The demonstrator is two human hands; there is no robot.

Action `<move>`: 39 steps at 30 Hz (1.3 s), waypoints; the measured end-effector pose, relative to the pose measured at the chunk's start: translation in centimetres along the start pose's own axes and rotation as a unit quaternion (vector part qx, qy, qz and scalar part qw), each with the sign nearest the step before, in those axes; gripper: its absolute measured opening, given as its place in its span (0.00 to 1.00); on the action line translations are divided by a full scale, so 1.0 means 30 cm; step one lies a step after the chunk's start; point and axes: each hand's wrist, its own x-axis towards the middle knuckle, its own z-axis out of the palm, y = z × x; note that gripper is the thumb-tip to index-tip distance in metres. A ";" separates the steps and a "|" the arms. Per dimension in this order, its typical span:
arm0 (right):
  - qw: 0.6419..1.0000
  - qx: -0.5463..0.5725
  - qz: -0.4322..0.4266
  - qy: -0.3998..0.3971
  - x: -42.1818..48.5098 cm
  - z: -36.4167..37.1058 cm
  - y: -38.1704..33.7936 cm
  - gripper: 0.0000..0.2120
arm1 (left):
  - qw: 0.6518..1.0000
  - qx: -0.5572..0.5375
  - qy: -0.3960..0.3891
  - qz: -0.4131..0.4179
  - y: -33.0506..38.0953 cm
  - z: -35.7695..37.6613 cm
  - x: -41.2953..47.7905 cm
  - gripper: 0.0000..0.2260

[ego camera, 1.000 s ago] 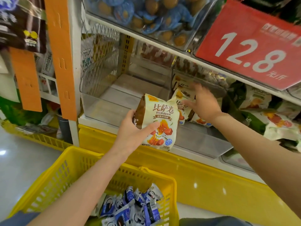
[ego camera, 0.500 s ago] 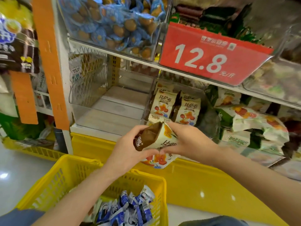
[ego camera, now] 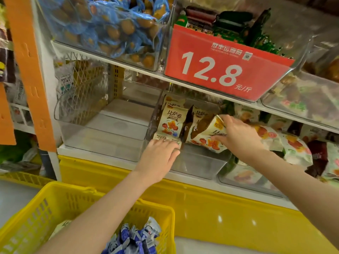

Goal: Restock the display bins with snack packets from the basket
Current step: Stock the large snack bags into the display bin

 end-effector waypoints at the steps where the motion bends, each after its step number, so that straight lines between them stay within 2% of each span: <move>1: 1.000 -0.004 0.002 -0.023 0.024 0.028 -0.007 0.29 | 1.000 0.000 0.010 -0.002 -0.005 0.008 0.004 0.15; 5: 0.995 -0.052 -0.038 -0.074 0.118 0.130 -0.006 0.29 | 1.000 -0.002 0.023 0.004 -0.027 0.026 0.018 0.14; 8: 0.990 -0.041 -0.073 -0.117 0.182 0.193 0.025 0.29 | 0.999 -0.010 0.040 0.007 -0.028 0.031 0.015 0.15; 11: 0.988 -0.055 -0.073 -0.121 0.242 0.245 0.034 0.28 | 0.998 -0.013 0.055 0.008 -0.028 0.037 0.011 0.16; 16: 0.992 0.048 -0.019 -0.115 0.269 0.306 0.016 0.27 | 0.998 -0.005 0.066 0.008 -0.032 0.043 0.013 0.14; 20: 0.991 0.002 -0.051 -0.121 0.246 0.296 0.015 0.29 | 0.999 -0.027 0.039 0.010 -0.034 0.035 0.016 0.14; 22: 0.993 0.079 -0.040 -0.074 0.222 0.266 -0.017 0.28 | 0.997 -0.071 0.041 0.006 -0.039 0.025 0.009 0.13; 24: 0.974 0.217 -0.055 -0.021 0.197 0.235 -0.076 0.21 | 0.991 -0.120 0.064 0.006 -0.050 -0.004 -0.013 0.13; 25: 0.962 0.263 -0.072 -0.030 0.189 0.222 -0.110 0.17 | 0.989 -0.124 0.084 0.009 -0.060 -0.024 -0.029 0.13; 28: 0.939 0.291 -0.116 -0.143 0.189 0.214 -0.193 0.13 | 0.989 -0.059 0.139 -0.005 -0.128 -0.083 -0.065 0.14; 30: 0.918 0.296 -0.135 -0.225 0.200 0.226 -0.220 0.16 | 0.992 -0.018 0.104 -0.065 -0.182 -0.117 -0.075 0.16; 32: 0.901 0.308 -0.149 -0.268 0.219 0.243 -0.231 0.19 | 0.991 0.015 0.060 -0.117 -0.230 -0.131 -0.081 0.18; 36: 0.915 0.278 -0.153 -0.249 0.269 0.266 -0.233 0.23 | 0.991 0.084 0.024 -0.097 -0.264 -0.133 -0.089 0.23; 39: 0.917 0.313 -0.114 -0.219 0.309 0.271 -0.220 0.20 | 0.992 0.080 0.035 -0.087 -0.269 -0.128 -0.086 0.25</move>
